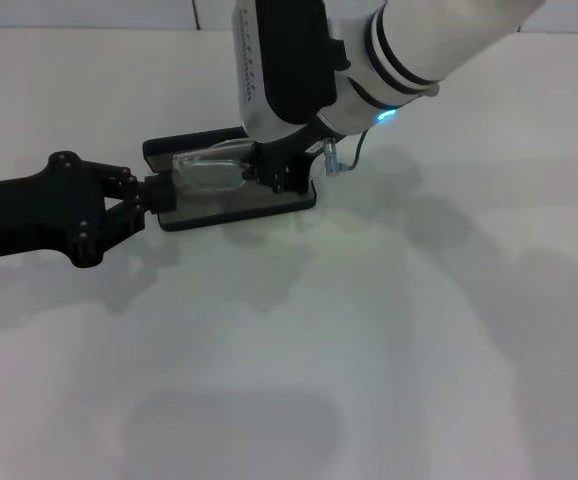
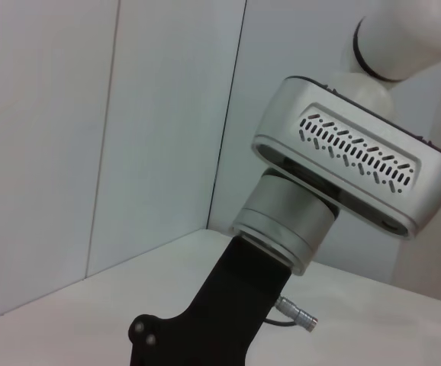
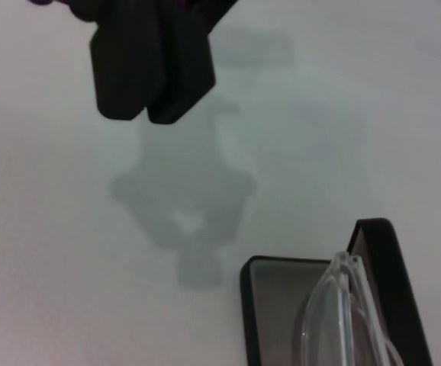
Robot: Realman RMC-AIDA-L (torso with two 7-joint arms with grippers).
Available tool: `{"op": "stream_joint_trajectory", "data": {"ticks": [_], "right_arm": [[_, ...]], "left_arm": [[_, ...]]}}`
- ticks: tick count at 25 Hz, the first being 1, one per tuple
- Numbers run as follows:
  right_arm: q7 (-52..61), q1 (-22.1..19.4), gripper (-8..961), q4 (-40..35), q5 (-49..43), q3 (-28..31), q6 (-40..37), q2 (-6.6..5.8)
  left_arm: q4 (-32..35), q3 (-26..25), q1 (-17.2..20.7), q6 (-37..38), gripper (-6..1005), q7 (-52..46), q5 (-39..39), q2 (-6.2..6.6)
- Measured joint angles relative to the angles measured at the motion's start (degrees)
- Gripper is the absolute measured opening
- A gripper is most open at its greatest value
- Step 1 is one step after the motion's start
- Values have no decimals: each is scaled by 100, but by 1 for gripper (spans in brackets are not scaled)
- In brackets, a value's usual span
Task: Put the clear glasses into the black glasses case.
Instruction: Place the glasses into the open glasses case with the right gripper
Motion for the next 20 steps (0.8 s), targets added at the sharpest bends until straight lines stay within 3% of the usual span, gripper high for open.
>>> {"op": "stream_joint_trajectory", "data": {"ticks": [20], "right_arm": [[-280,-245,73,-14,440,-759,740,-1]], "left_arm": [[0,0,-81,-21,61,-7,-21,-51]]}}
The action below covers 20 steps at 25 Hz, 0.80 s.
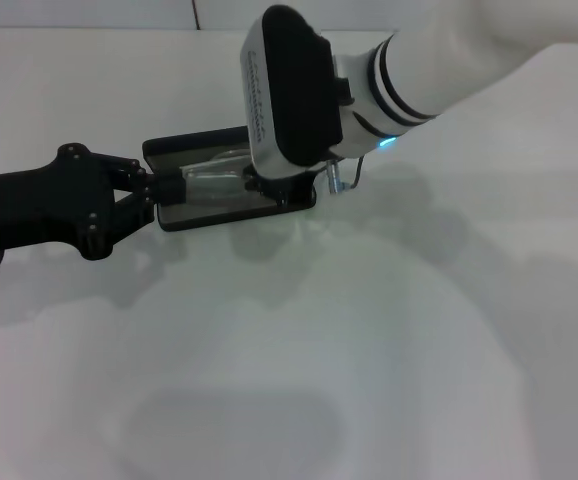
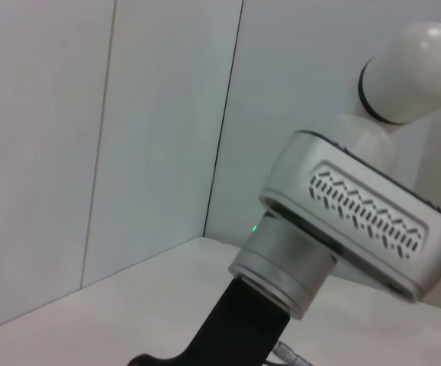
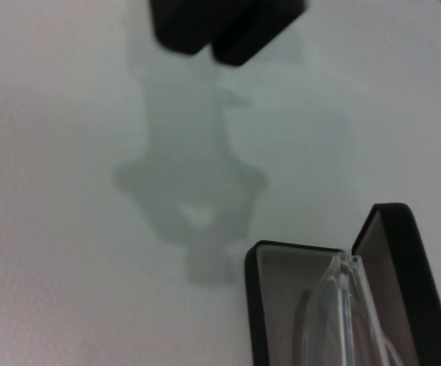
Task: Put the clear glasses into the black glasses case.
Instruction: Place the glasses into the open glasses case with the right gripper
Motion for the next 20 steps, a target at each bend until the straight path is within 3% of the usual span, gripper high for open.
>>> {"op": "stream_joint_trajectory", "data": {"ticks": [20], "right_arm": [[-25,-13,74,18,126,-306,240,0]], "left_arm": [[0,0,-48,2,61,-1,-53,-6]]}}
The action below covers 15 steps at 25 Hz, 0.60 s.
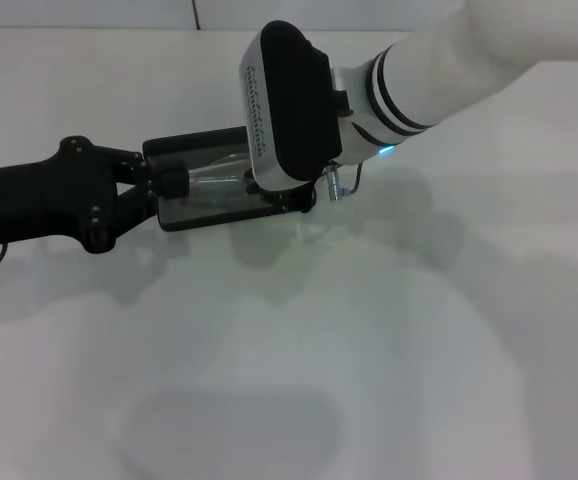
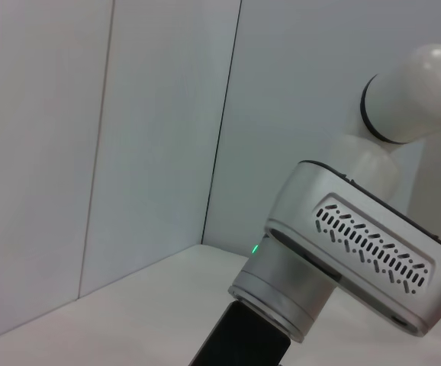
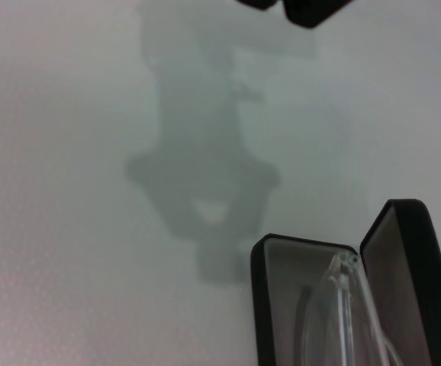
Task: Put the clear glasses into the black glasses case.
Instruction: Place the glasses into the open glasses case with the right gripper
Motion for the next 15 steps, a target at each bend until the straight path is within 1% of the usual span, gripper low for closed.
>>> {"op": "stream_joint_trajectory", "data": {"ticks": [10,15], "right_arm": [[0,19,74,48,-2,-3,4,0],[0,-2,100,18,-38,-9,158,0]], "left_arm": [[0,0,-25,0,60,0,0,0],[0,-32,-28,0,60,0,0,-1]]}}
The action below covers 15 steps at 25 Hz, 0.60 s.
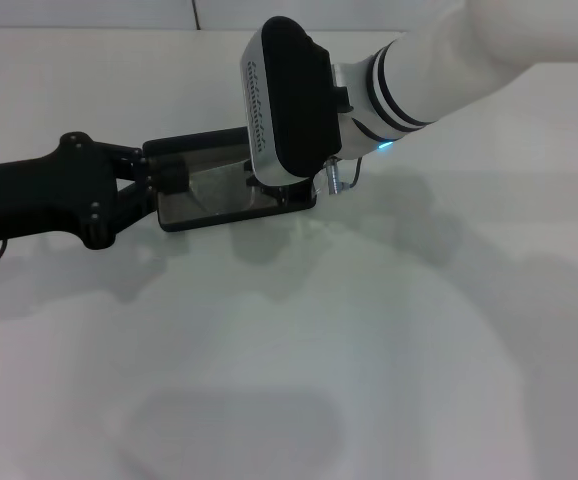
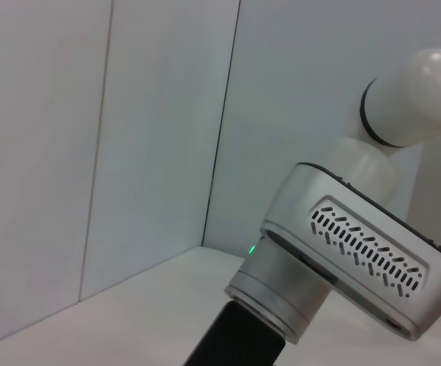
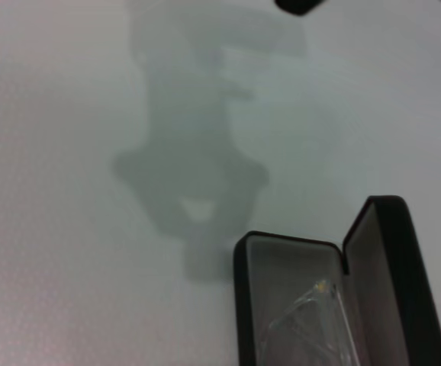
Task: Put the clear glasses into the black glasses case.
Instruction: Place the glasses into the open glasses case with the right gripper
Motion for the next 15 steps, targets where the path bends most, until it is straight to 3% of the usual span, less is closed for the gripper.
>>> {"op": "stream_joint_trajectory", "data": {"ticks": [15], "right_arm": [[-88,-234,101,-332,-9,-96,230,0]], "left_arm": [[0,-110,8,0,60,0,6,-18]]}}
